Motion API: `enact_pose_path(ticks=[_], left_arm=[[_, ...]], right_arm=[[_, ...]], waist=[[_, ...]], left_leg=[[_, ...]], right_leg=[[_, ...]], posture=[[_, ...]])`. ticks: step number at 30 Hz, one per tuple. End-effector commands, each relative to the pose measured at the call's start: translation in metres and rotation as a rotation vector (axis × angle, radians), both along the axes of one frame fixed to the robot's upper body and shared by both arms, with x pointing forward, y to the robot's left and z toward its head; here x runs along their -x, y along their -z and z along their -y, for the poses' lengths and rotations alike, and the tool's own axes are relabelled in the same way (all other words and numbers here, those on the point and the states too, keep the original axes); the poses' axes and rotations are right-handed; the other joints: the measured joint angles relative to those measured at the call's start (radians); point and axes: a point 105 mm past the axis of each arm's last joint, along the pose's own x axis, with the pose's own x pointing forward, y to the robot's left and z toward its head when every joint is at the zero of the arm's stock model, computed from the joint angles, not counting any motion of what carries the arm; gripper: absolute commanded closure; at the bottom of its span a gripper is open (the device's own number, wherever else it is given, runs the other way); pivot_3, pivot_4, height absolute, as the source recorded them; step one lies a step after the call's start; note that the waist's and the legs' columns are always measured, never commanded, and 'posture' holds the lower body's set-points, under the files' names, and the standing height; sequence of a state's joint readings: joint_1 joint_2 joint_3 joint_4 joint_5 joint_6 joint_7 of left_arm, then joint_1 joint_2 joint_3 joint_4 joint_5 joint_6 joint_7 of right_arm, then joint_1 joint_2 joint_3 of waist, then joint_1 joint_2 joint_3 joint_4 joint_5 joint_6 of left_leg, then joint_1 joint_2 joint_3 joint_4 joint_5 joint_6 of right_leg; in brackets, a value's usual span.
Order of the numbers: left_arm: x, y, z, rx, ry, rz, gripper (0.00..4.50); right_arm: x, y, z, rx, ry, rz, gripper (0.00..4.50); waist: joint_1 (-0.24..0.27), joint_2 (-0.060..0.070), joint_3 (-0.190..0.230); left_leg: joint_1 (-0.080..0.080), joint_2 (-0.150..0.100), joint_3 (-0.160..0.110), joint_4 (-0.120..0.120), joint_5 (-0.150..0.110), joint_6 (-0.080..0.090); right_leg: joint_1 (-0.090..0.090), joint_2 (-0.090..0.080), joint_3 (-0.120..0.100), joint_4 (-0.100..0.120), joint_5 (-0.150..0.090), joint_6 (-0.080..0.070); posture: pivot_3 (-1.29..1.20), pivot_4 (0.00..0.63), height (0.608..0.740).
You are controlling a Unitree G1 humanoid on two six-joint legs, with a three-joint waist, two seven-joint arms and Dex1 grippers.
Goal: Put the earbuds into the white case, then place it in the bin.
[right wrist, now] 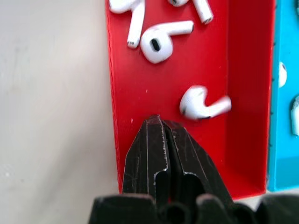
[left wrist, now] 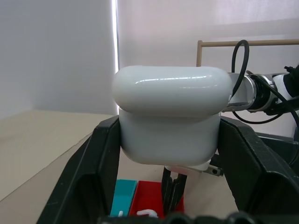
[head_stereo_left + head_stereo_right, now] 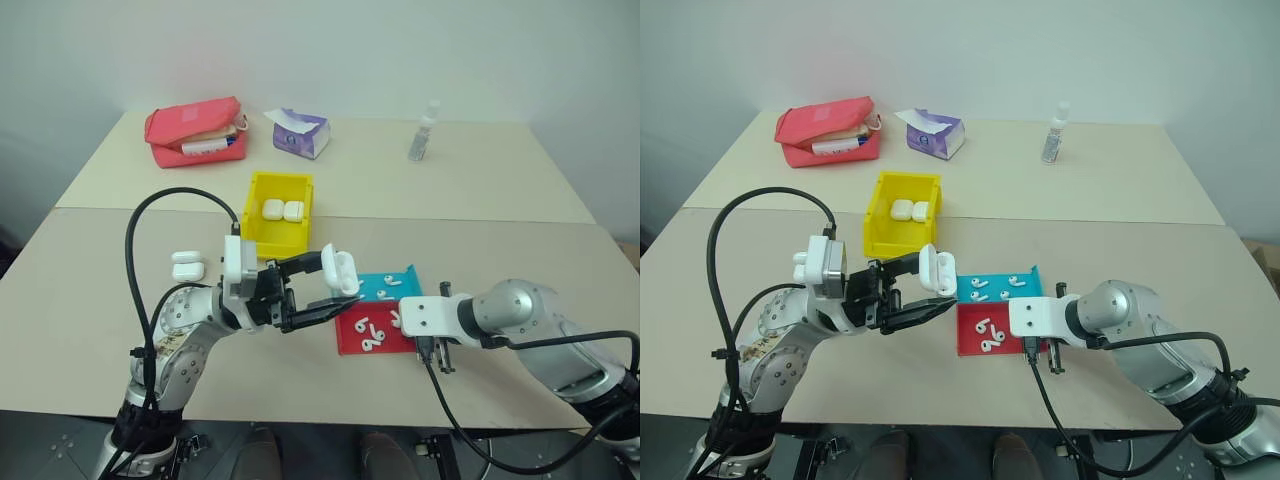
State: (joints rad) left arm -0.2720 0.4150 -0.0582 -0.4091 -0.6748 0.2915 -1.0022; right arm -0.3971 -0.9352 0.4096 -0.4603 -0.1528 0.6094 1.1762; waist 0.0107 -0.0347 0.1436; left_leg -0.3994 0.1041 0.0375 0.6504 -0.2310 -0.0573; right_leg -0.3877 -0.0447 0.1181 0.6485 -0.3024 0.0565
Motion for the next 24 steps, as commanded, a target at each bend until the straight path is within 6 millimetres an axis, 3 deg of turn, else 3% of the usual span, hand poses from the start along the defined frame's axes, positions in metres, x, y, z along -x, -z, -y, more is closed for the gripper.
enact_pose_path(ticks=[1,8,12,13,16,24], left_arm=[[0.003,-0.012,-0.001,0.006,0.026,0.042,1.7],[0.0,-0.013,-0.007,-0.022,0.021,0.037,1.7],[-0.006,-0.006,-0.015,-0.029,0.011,0.027,1.7],[-0.005,-0.005,-0.015,-0.029,0.011,0.026,1.7],[-0.004,-0.003,-0.015,-0.026,0.008,0.022,1.7],[0.0,0.0,-0.018,-0.026,-0.011,0.01,1.7]], right_arm=[[0.001,-0.01,0.005,-0.017,0.037,0.034,4.32],[0.001,-0.038,-0.002,-0.116,-0.03,0.11,4.32],[0.0,-0.045,-0.007,-0.138,-0.069,0.119,3.46],[0.0,-0.045,-0.01,-0.146,-0.08,0.117,3.02],[0.003,-0.045,-0.026,-0.186,-0.126,0.109,2.35],[0.019,-0.044,-0.043,-0.226,-0.261,0.059,2.35]], waist=[[0.001,0.0,0.0],[-0.002,0.0,0.0],[-0.003,0.0,0.0],[-0.002,0.0,0.0],[-0.002,0.0,0.0],[0.001,0.0,0.0]], left_leg=[[0.0,0.0,0.0,0.0,0.0,0.0],[0.0,0.0,0.0,0.0,0.0,0.0],[0.0,0.0,0.0,0.0,0.0,0.0],[0.0,0.0,0.0,0.0,0.0,0.0],[0.0,0.0,0.0,0.0,0.0,0.0],[0.0,0.0,0.0,0.0,0.0,0.0]], right_leg=[[0.0,0.0,0.0,0.0,0.0,0.0],[0.0,0.0,0.0,0.0,0.0,0.0],[0.0,0.0,0.0,0.0,0.0,0.0],[0.0,0.0,0.0,0.0,0.0,0.0],[0.0,0.0,0.0,0.0,0.0,0.0],[0.0,0.0,0.0,0.0,0.0,0.0]], posture=[[0.0,0.15,0.74],[0.0,0.15,0.74],[0.0,0.15,0.74],[0.0,0.15,0.74],[0.0,0.15,0.74],[0.0,0.15,0.74]])
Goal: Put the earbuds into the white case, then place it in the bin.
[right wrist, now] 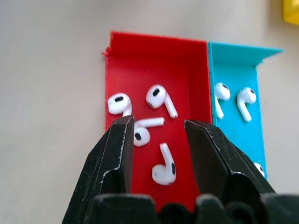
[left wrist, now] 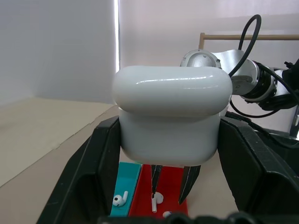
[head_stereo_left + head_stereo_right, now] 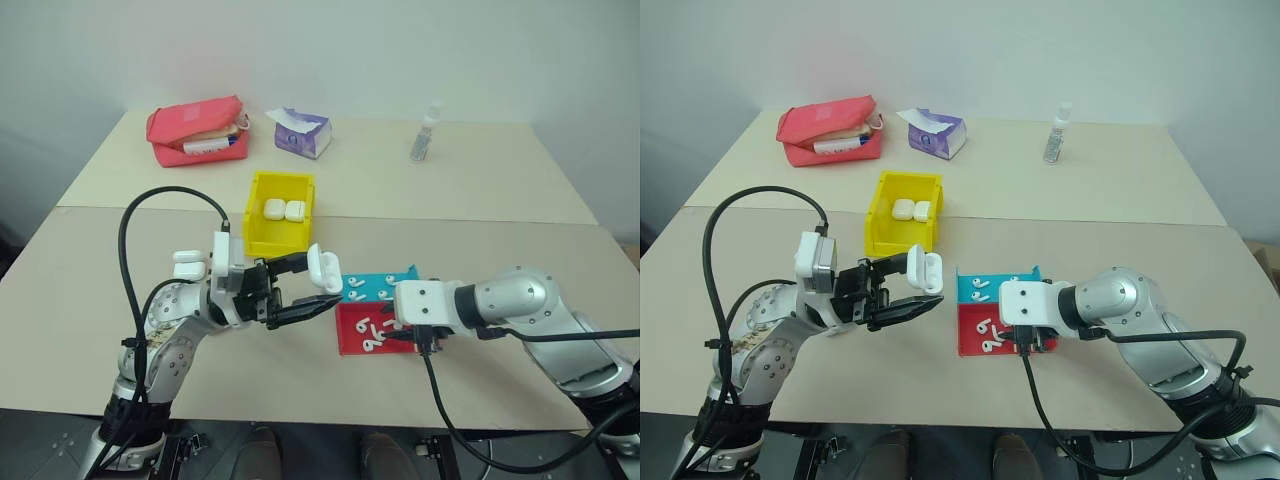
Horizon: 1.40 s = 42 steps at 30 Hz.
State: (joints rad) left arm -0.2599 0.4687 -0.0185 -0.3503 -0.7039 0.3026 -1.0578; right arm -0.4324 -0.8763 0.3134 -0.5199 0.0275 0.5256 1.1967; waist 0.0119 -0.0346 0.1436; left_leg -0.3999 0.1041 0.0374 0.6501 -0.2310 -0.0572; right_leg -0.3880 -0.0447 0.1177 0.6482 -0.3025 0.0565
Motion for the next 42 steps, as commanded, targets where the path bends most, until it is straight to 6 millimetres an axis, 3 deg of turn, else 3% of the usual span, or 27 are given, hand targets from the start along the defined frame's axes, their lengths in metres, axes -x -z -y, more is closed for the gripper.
enact_pose_path(ticks=[1,20,42], left_arm=[[0.007,-0.009,-0.001,0.008,-0.005,0.057,1.7],[0.011,-0.009,0.0,0.006,-0.018,0.048,1.7],[0.012,-0.006,-0.003,-0.002,-0.025,0.039,1.7]], right_arm=[[0.011,-0.006,-0.011,-0.009,-0.097,0.018,2.35],[0.004,0.03,-0.022,0.069,-0.018,-0.041,2.35],[0.0,0.031,-0.02,0.046,0.036,-0.079,2.35]], waist=[[-0.001,0.0,0.0],[-0.001,0.0,0.0],[-0.002,0.0,0.0]], left_leg=[[0.0,0.0,0.0,0.0,0.0,0.0],[0.0,0.0,0.0,0.0,0.0,0.0],[0.0,0.0,0.0,0.0,0.0,0.0]], right_leg=[[0.0,0.0,0.0,0.0,0.0,0.0],[0.0,0.0,0.0,0.0,0.0,0.0],[0.0,0.0,0.0,0.0,0.0,0.0]], posture=[[0.0,0.15,0.74],[0.0,0.15,0.74],[0.0,0.15,0.74]])
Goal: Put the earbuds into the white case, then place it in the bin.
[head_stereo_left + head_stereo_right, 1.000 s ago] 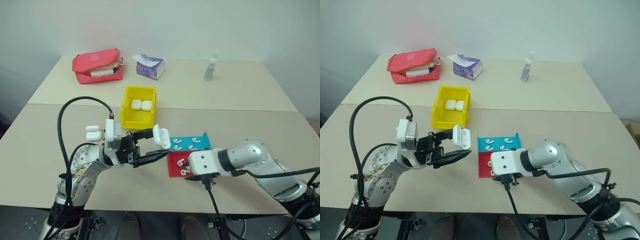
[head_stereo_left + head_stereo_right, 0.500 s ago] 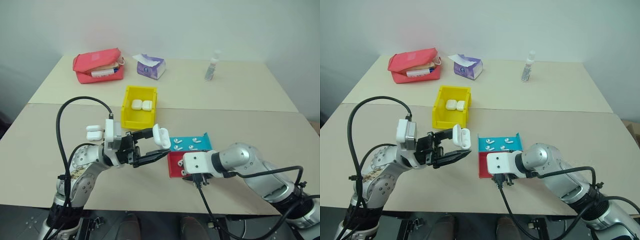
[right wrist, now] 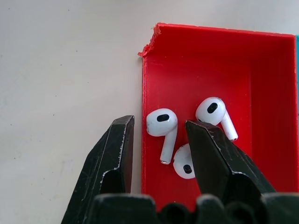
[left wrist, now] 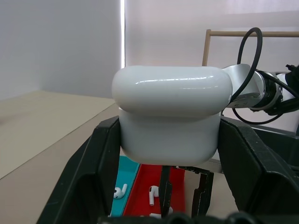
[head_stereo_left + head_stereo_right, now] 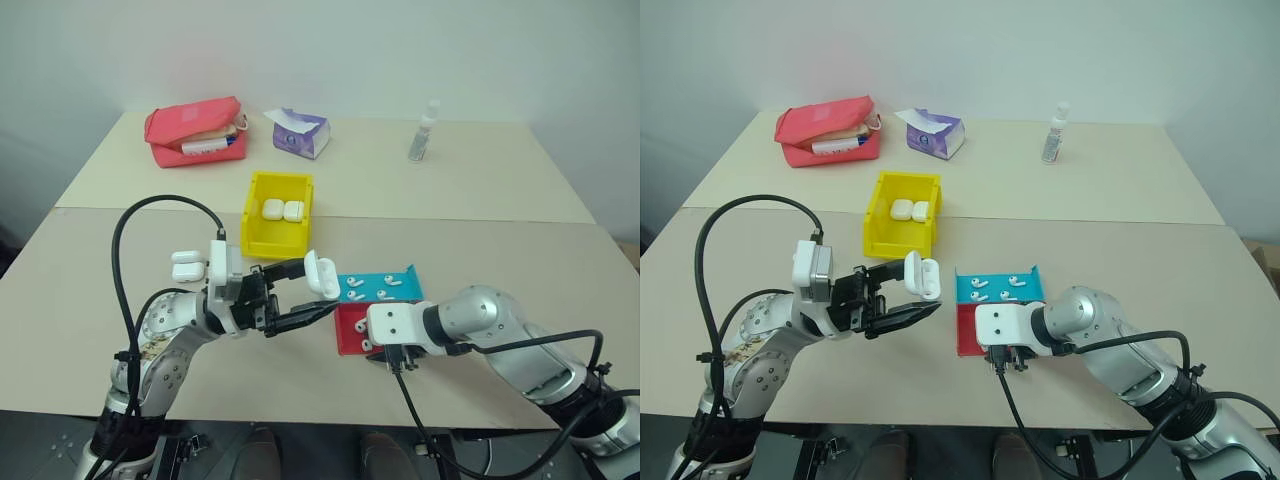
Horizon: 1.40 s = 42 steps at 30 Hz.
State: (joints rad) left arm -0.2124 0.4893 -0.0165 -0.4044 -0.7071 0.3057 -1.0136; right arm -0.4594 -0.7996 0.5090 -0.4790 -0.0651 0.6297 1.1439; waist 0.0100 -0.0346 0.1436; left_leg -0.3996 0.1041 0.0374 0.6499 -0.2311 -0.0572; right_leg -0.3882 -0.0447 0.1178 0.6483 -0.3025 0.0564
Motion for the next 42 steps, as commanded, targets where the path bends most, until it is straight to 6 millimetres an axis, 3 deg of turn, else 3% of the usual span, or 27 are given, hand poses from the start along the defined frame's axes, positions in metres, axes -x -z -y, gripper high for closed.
enact_pose_path(ticks=[1,19,25,34,42], left_arm=[[0.007,-0.009,-0.001,0.008,0.01,0.046,1.7],[0.008,-0.008,-0.001,0.005,0.014,0.045,1.7],[0.007,-0.008,-0.001,0.004,0.015,0.046,1.7],[0.007,-0.008,-0.003,0.002,0.017,0.043,1.7],[-0.004,-0.009,-0.015,0.004,-0.004,0.013,1.7]], right_arm=[[-0.002,-0.008,-0.001,-0.02,0.011,0.024,2.35],[-0.004,-0.008,0.0,-0.029,0.046,0.014,2.35],[-0.004,-0.007,0.001,-0.026,0.052,0.014,3.82],[-0.003,-0.01,0.0,-0.043,0.062,0.004,3.86],[-0.002,-0.033,-0.002,-0.211,0.152,-0.103,3.86]], waist=[[0.0,0.0,0.0],[0.0,0.0,0.0],[0.0,0.0,0.0],[0.0,0.0,0.0],[0.0,0.0,0.0]], left_leg=[[0.0,0.0,0.0,0.0,0.0,0.0],[0.0,0.0,0.0,0.0,0.0,0.0],[0.0,0.0,0.0,0.0,0.0,0.0],[0.0,0.0,0.0,0.0,0.0,0.0],[0.0,0.0,0.0,0.0,0.0,0.0]], right_leg=[[0.0,0.0,0.0,0.0,0.0,0.0],[0.0,0.0,0.0,0.0,0.0,0.0],[0.0,0.0,0.0,0.0,0.0,0.0],[0.0,0.0,0.0,0.0,0.0,0.0],[0.0,0.0,0.0,0.0,0.0,0.0]], posture=[[0.0,0.15,0.74],[0.0,0.15,0.74],[0.0,0.15,0.74],[0.0,0.15,0.74],[0.0,0.15,0.74]])
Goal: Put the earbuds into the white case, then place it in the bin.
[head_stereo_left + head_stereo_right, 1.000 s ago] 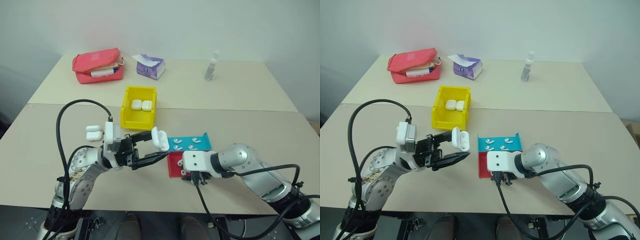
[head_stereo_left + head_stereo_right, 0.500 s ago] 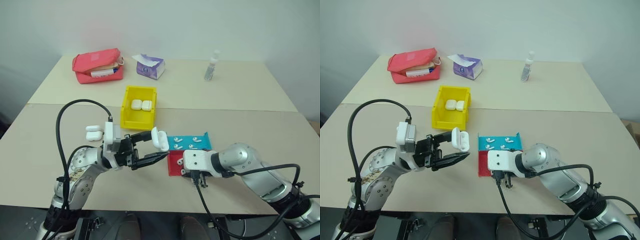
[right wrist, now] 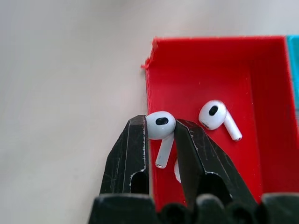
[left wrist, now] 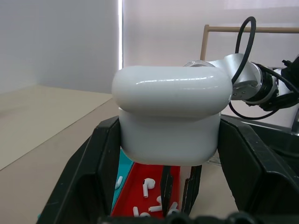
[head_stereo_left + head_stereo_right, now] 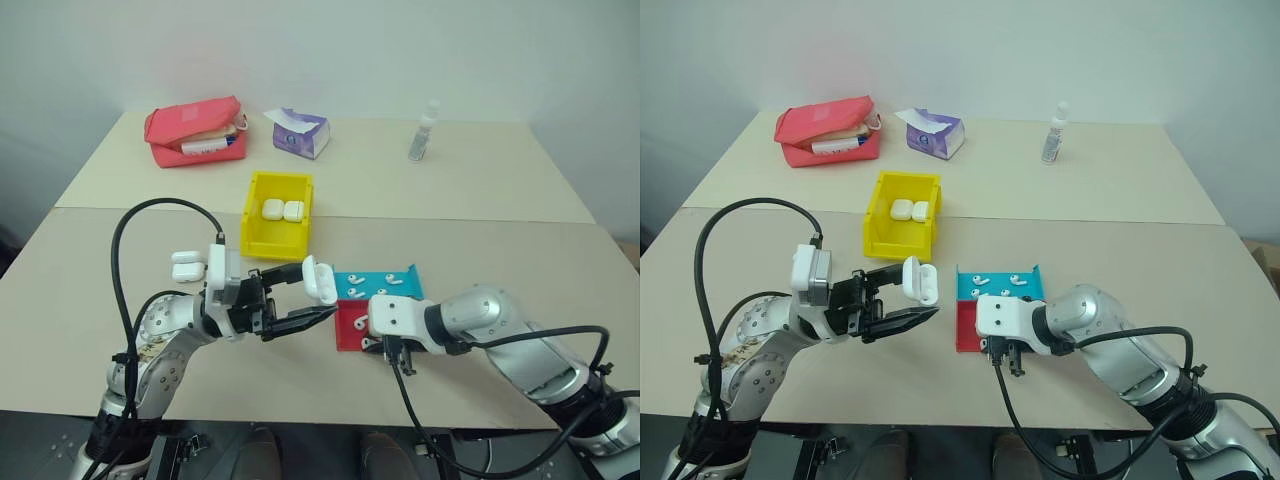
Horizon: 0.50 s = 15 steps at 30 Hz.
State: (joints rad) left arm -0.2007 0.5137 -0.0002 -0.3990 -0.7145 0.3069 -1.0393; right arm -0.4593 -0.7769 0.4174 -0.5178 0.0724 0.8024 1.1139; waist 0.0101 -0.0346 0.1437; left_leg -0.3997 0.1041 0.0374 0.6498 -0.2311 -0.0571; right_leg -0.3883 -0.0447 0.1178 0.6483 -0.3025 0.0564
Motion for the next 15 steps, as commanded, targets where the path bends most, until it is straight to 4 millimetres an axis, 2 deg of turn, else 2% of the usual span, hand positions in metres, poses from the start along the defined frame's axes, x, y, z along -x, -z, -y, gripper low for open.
enact_pose_path(ticks=[1,8,13,15], left_arm=[[-0.01,-0.012,-0.012,0.027,-0.022,0.009,1.7],[-0.034,-0.022,-0.014,0.019,-0.05,0.03,1.7],[-0.039,-0.034,-0.012,0.032,-0.043,0.049,1.7],[-0.039,-0.039,-0.003,0.042,-0.024,0.056,1.7]], right_arm=[[-0.003,-0.023,-0.002,-0.13,0.056,-0.013,3.86],[-0.018,-0.064,-0.007,-0.466,0.156,0.001,3.86],[-0.033,-0.096,-0.006,-0.732,0.215,0.125,3.86],[-0.039,-0.11,-0.009,-0.852,0.223,0.146,3.86]], waist=[[0.0,0.0,0.0],[0.001,0.0,0.0],[-0.001,0.0,0.0],[-0.001,0.0,0.0]], left_leg=[[0.0,0.0,0.0,0.0,0.0,0.0],[-0.001,0.0,-0.001,0.0,0.0,0.0],[-0.002,0.0,-0.001,-0.001,0.0,0.0],[-0.002,0.0,-0.001,-0.001,0.0,0.0]], right_leg=[[0.0,0.0,0.0,0.0,0.0,0.0],[0.0,0.0,-0.001,0.0,0.0,0.0],[-0.001,0.0,-0.002,-0.001,0.0,0.0],[-0.001,0.0,-0.002,0.0,0.0,0.0]], posture=[[0.0,0.15,0.74],[0.0,0.15,0.74],[0.0,0.15,0.74],[0.0,0.15,0.74]])
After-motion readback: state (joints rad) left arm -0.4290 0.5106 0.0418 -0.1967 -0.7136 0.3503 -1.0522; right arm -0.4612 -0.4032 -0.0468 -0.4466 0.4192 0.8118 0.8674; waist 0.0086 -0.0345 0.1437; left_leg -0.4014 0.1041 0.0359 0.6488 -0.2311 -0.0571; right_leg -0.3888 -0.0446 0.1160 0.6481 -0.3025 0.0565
